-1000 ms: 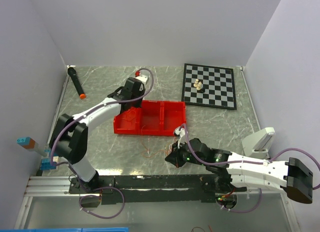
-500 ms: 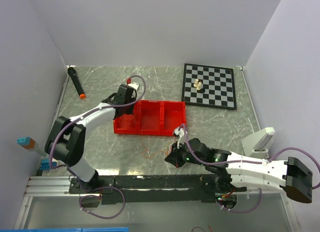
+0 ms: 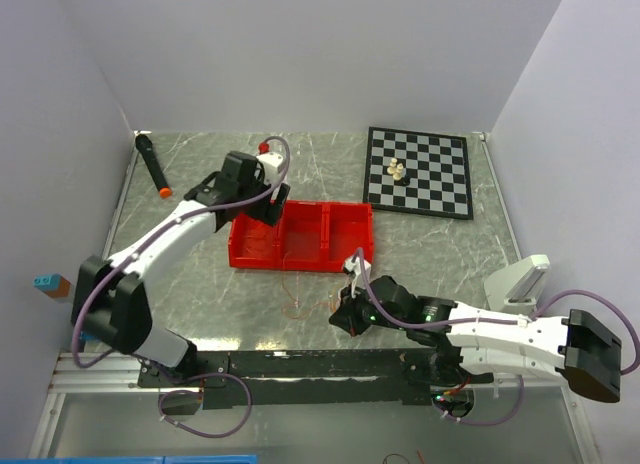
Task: Untangle the cables
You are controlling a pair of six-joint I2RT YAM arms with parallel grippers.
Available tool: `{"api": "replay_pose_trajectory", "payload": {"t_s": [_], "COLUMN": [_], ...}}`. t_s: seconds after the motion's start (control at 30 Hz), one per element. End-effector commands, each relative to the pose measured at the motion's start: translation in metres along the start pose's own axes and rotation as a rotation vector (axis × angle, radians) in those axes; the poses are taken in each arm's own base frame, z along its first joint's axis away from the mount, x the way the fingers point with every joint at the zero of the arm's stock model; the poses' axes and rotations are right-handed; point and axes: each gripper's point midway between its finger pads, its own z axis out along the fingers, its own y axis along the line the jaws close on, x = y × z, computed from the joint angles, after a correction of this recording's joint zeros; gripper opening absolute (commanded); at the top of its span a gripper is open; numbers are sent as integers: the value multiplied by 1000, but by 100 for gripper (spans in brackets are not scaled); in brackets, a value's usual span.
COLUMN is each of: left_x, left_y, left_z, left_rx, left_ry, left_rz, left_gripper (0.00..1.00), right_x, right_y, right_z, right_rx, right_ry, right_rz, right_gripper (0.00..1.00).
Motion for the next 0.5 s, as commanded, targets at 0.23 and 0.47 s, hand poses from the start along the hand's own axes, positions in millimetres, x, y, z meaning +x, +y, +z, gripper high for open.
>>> {"api": "replay_pose_trajectory", "payload": {"t_s": [0.23, 0.47], "left_x": [34, 79], "left_y": [-102, -140], "left_z": [-87, -128], "left_rx": [659, 969], "left_ry": [11, -16], "left_rz": [322, 500], "left_gripper": [80, 79], "right_x": [-50, -76], "right_y": [30, 47], "right_z": [5, 14], "right_rx": [-79, -132], "right_ry": [-89, -111], "right_rz": [-38, -58], "right_gripper": [0, 0]}}
